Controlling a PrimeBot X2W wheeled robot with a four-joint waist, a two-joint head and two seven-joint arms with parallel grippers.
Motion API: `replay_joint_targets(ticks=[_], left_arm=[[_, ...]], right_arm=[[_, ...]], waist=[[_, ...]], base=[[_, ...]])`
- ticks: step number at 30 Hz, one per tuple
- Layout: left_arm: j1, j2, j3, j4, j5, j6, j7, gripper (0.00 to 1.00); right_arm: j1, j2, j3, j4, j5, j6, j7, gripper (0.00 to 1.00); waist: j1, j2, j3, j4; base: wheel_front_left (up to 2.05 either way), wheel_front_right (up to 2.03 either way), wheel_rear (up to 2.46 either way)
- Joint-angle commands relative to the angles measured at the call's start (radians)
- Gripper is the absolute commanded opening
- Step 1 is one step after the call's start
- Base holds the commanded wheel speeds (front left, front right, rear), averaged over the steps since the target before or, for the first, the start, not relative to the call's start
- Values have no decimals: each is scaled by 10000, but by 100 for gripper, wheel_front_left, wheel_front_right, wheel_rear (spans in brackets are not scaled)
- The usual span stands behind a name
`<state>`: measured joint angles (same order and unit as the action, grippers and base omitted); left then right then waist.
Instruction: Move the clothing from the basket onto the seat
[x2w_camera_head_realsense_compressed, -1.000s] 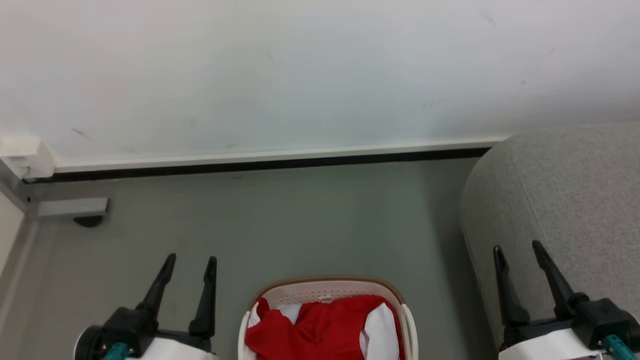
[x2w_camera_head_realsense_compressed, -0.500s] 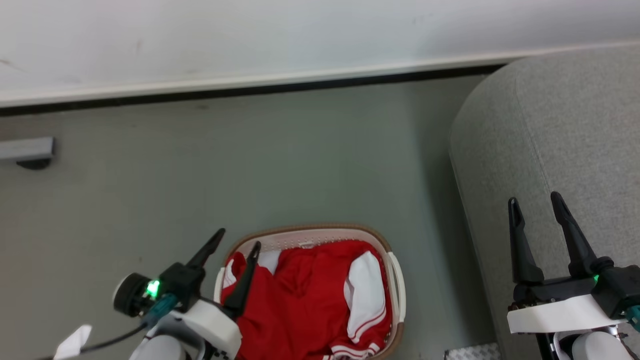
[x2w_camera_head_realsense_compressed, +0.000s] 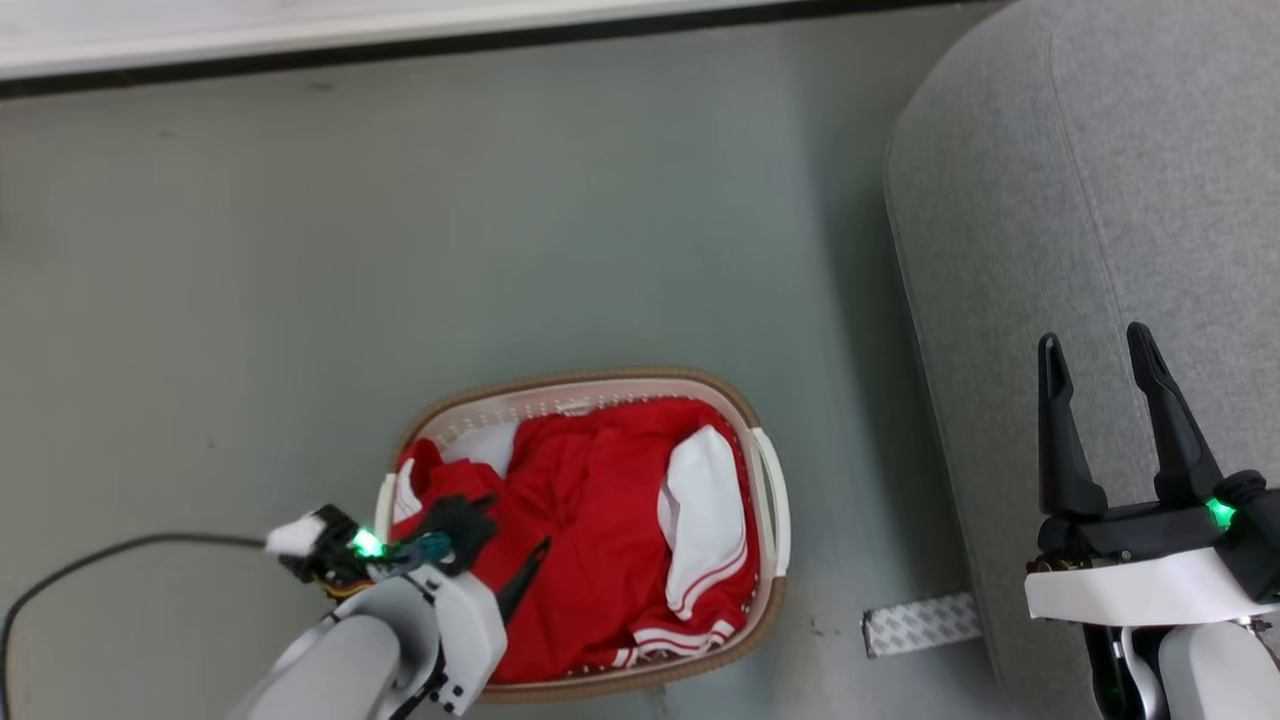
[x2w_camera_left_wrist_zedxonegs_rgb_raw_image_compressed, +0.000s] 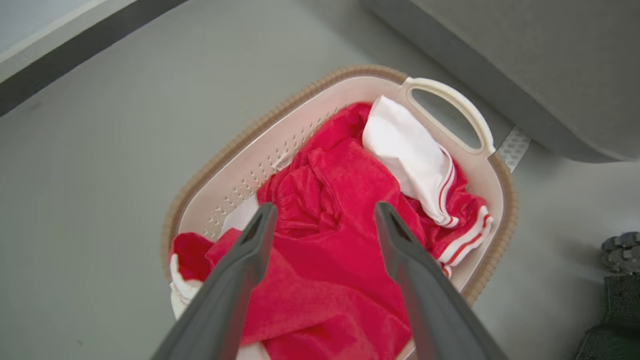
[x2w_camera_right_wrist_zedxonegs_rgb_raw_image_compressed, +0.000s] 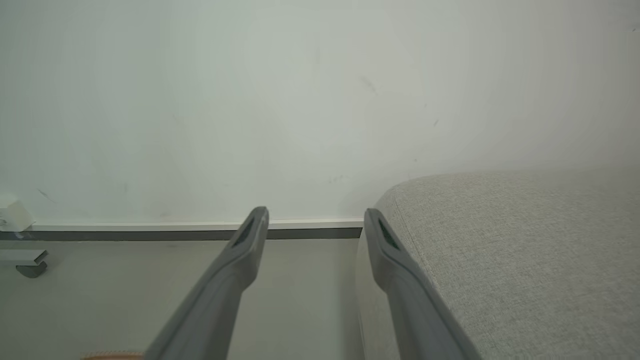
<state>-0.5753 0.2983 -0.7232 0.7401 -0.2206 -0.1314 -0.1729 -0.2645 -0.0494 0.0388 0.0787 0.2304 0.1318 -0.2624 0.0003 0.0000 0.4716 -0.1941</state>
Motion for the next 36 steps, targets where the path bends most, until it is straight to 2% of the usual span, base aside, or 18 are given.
replay_joint_targets(ticks=[1,6,15,21,31,36], left_arm=[[-318,85,-368,240,-264,13,154,100],[-1392,376,-2496,890,-545,14,842,100],[-3291,727,-5025,1734,-1190,12,1504,100],[-4036,613,-5520,2126,-1192,12,2085,100],[-4023,616,-5584,2538,-640,12,3135,100],[-4364,595,-5584,2953,-933,12,3394,100]], right_arm=[[-177,1,26,-97,59,-21,-18,100],[-364,1,-18,-338,214,-21,-18,100],[-838,2,-2,-721,644,-21,-18,100],[-1100,2,100,-703,980,-21,-18,100],[-1186,2,286,-840,1241,-21,-18,100],[-1257,2,354,-844,1294,-21,-18,100]], waist=[[-3,0,312,-160],[-3,0,1012,-334],[-3,0,2483,-644],[-3,0,3268,-887],[-3,0,3932,-1299],[-3,0,4140,-1332]], base=[[0,0,0],[0,0,0],[0,0,0],[0,0,0],[0,0,0],[0,0,0]])
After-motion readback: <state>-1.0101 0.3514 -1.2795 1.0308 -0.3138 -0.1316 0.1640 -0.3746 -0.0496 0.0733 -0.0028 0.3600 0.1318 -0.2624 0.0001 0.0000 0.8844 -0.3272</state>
